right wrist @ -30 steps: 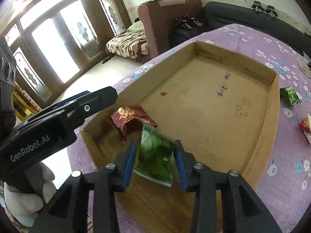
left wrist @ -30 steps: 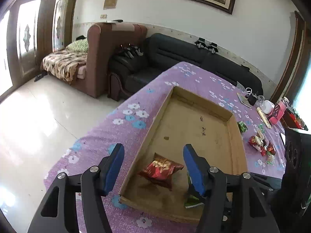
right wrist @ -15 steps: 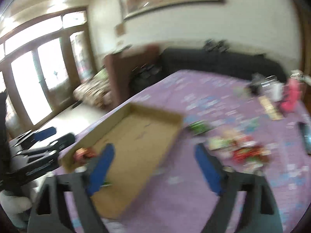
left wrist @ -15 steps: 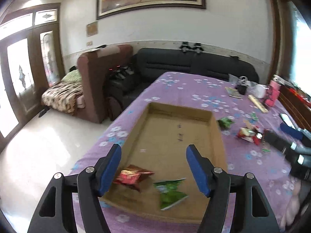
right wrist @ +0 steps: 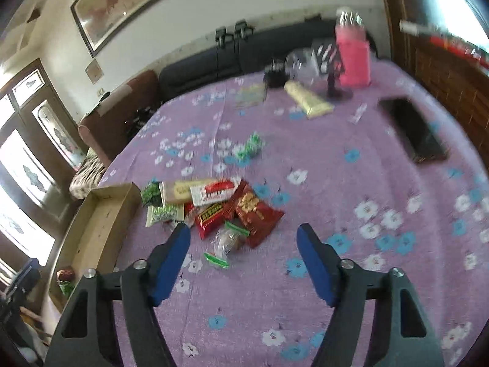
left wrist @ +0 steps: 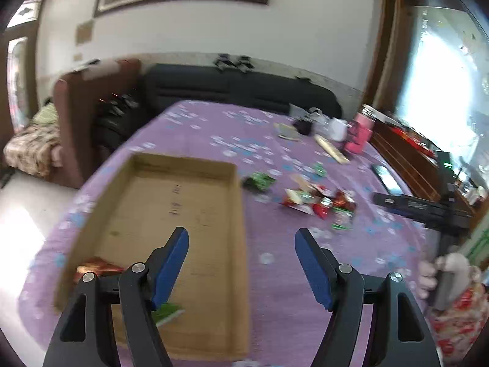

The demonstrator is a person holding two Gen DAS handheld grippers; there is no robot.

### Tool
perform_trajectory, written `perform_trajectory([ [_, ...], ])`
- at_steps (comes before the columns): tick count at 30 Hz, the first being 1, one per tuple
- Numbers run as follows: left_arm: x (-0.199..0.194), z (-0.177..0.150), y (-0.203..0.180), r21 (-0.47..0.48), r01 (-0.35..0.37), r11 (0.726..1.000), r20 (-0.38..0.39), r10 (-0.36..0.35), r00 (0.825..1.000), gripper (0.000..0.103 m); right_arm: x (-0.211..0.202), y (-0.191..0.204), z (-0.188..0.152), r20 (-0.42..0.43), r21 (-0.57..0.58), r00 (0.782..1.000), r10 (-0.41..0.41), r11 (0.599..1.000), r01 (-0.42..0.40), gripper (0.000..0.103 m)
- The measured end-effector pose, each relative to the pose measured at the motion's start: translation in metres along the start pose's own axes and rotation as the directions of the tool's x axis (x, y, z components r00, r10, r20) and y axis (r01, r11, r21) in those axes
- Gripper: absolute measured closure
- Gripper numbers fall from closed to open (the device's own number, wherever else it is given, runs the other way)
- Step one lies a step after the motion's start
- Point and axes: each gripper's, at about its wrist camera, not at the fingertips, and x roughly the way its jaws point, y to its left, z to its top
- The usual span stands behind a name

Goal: Organize snacks
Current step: 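Grasp the clear green-twist candy with right tool while left tool returns to pile, then grasp the white-and-green wrapped candy with the left tool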

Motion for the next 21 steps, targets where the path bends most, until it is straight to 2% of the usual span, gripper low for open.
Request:
perform_trajectory([
  [2,0.006,0.003,-0.007,0.013,0.016,1.000,-0.014,-0.016,1.000,0.028,0.012,0.007,0.000,-0.023,-0.015,1.000,0.019,1.000,-0.020,0.033],
  [6,0.021,0.009,-0.016,0.013,0.044,0.999,-0.044,-0.043,0.998,0.028,0.040,0.018,0.003,-0.078,-0.033,0.997,0.001,0.999,-0.003,0.033],
  [12,0.051,0.027,-0.030,0.029,0.091,0.995,-0.089,-0.088,0.992,0.028,0.069,0.029,-0.004,-0.111,-0.093,0.990,-0.085,0.993,0.075,0.035],
  [13,0.061,0.032,-0.037,0.051,0.095,0.994,-0.100,-0.089,0.991,0.028,0.072,0.029,-0.005,-0.111,-0.099,0.990,-0.090,0.992,0.079,0.042],
  [14,0.067,0.035,-0.041,0.067,0.096,0.993,-0.108,-0.088,0.990,0.028,0.073,0.030,-0.007,-0.106,-0.109,0.989,-0.100,0.990,0.088,0.058],
  [16,0.087,0.043,-0.055,0.120,0.100,0.988,-0.135,-0.084,0.987,0.028,0.073,0.027,-0.008,-0.107,-0.109,0.991,-0.085,0.991,0.073,0.077],
  [19,0.121,0.051,-0.076,0.217,0.094,0.972,-0.177,-0.056,0.983,0.028,0.070,0.020,-0.008,-0.100,-0.084,0.993,-0.068,0.995,0.060,0.077],
  [21,0.136,0.054,-0.084,0.275,0.121,0.954,-0.192,-0.069,0.979,0.028,0.067,0.018,-0.007,-0.099,-0.076,0.994,-0.047,0.996,0.040,0.077],
])
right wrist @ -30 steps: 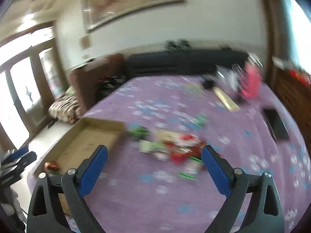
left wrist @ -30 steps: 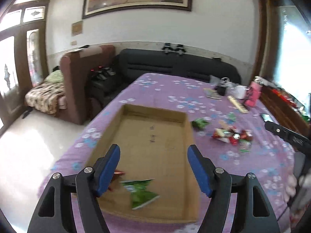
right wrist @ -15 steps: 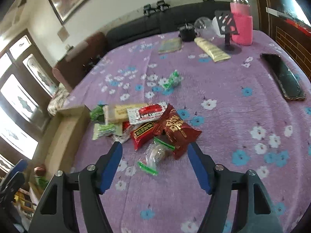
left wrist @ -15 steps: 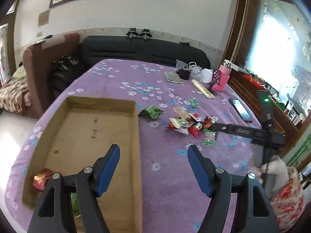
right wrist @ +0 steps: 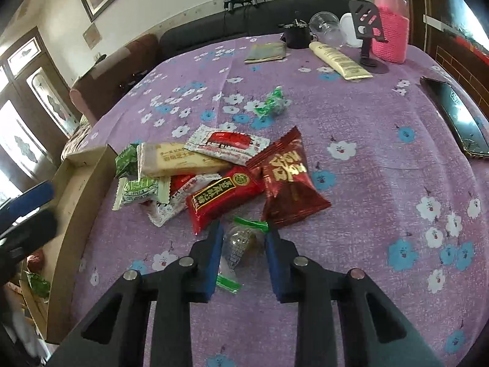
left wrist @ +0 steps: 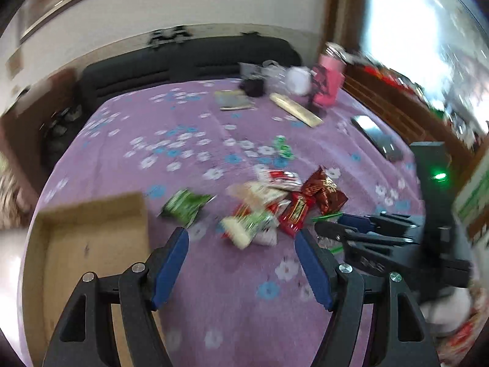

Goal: Organize snacks
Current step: 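Grasp the white-and-green wrapped candy with the left tool, then carry both candies over the cardboard box and open both tools to drop them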

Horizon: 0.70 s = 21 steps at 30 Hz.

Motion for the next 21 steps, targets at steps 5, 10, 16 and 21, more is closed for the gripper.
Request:
perform_trajectory([
  [5,0.047,0.011,-0.016,0.174,-0.004,0.985,-0.069,0.017,0.997,0.028,-0.007,-0.001,0.001,0.012,0.004,0.999,0.030,1.000,-0.030,0.077],
  [10,0.074,0.008,-0.026,0.203,0.055,0.978,-0.166,-0.021,0.986,0.071,-0.005,-0.006,0.002,-0.001,0.023,0.998,0.058,0.998,-0.058,0.078],
  [16,0.060,0.002,-0.031,0.172,0.070,0.982,-0.150,-0.044,0.988,0.082,-0.007,-0.008,0.002,-0.002,0.036,0.996,0.084,0.996,-0.084,0.078],
  [21,0.037,-0.005,-0.027,0.126,0.079,0.989,-0.114,-0.065,0.991,0.083,-0.014,-0.011,0.004,0.020,0.056,0.991,0.130,0.990,-0.131,0.078],
])
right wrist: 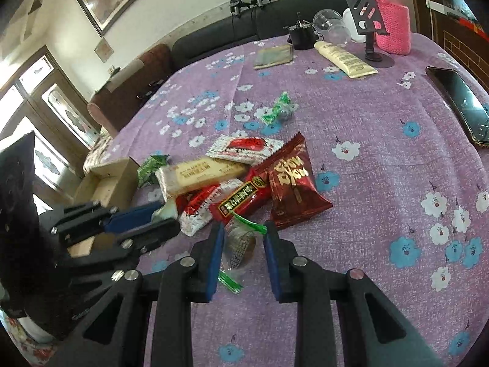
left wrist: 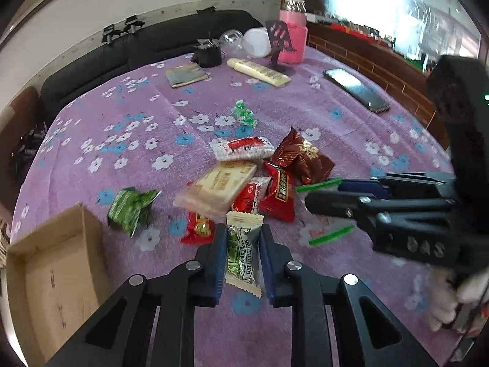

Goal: Organize snacks
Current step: 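Carry both candies over the cardboard box and open both tools to drop them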

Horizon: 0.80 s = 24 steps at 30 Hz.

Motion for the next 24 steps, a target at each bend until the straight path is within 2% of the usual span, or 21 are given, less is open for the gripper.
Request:
perform_trajectory([
  [8,-0.061,-0.024,0.015,-0.100,0.040,0.994,0.113,-0.028,0.993,0.082,-0.009,-0.002,0.003,0.037,0.035,0.991,0.127,0.991,-0.128,0.078],
  [12,-0.092,-0.042,0.037,-0.171,0.014,0.985,0.154,0.013,0.988,0.082,-0.014,0.007,0.001,0.060,0.002,0.989,0.138,0.990,-0.138,0.078],
  [14,-0.106,-0.053,0.054,-0.216,-0.023,0.976,0.160,0.059,0.985,0.082,-0.016,0.015,-0.001,0.068,-0.015,0.989,0.129,0.992,-0.128,0.078],
  [19,-0.131,-0.089,0.114,-0.342,-0.151,0.928,0.116,0.201,0.973,0.082,-0.025,0.068,-0.008,0.039,-0.094,0.984,0.175,0.981,-0.171,0.078],
  [22,-0.137,-0.112,0.147,-0.411,-0.234,0.881,0.067,0.285,0.956,0.082,-0.021,0.118,-0.014,-0.004,-0.178,0.975,0.220,0.960,-0.218,0.078],
  [24,-0.135,-0.126,0.165,-0.450,-0.257,0.855,0.038,0.306,0.951,0.082,-0.013,0.149,-0.020,-0.039,-0.227,0.972,0.234,0.945,-0.236,0.077],
])
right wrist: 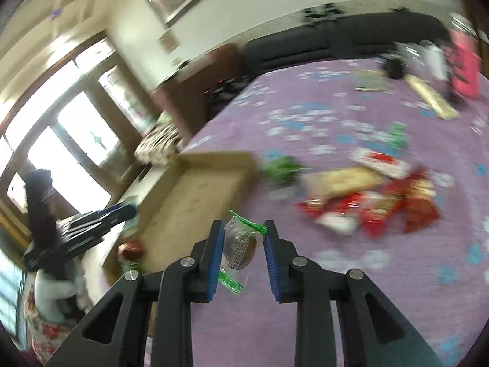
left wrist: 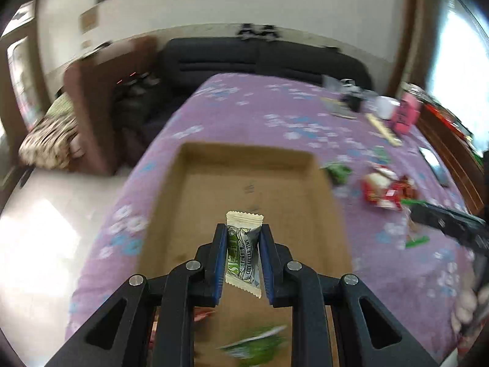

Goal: Organize snacks
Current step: 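Carry both candies over the cardboard box and open both tools to drop them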

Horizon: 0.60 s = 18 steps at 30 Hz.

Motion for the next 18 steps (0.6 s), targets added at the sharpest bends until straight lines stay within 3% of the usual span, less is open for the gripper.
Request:
perform_trajectory([
  [4,0.013,-0.011,0.029,-0.060,-0.028,0.998,-0.040,0.026,0.999,0.082,0.041,0.050,-0.005,-0.084,-0.070,0.996,0.027,0.997,-0.033,0.077],
  [10,0.017,-0.018,0.051,-0.117,-0.016,0.993,-0.054,0.010,0.999,0.080,0.096,0.092,-0.019,-0.185,-0.135,0.983,0.015,0.990,-0.040,0.077],
  [12,0.011,-0.018,0.056,-0.134,-0.003,0.991,-0.039,-0.002,0.999,0.075,0.109,0.099,-0.022,-0.206,-0.148,0.979,0.003,0.988,-0.034,0.077],
  [14,0.001,-0.018,0.060,-0.151,0.011,0.989,-0.008,-0.012,1.000,0.059,0.116,0.104,-0.024,-0.218,-0.154,0.976,-0.002,0.988,-0.032,0.076],
  [15,-0.005,-0.018,0.061,-0.155,0.015,0.988,0.008,-0.013,1.000,0.056,0.116,0.104,-0.026,-0.216,-0.155,0.976,-0.004,0.987,-0.031,0.076],
  [18,-0.022,-0.016,0.059,-0.168,0.041,0.985,0.059,-0.031,0.998,0.047,0.108,0.106,-0.026,-0.201,-0.159,0.979,0.008,0.986,-0.041,0.069],
])
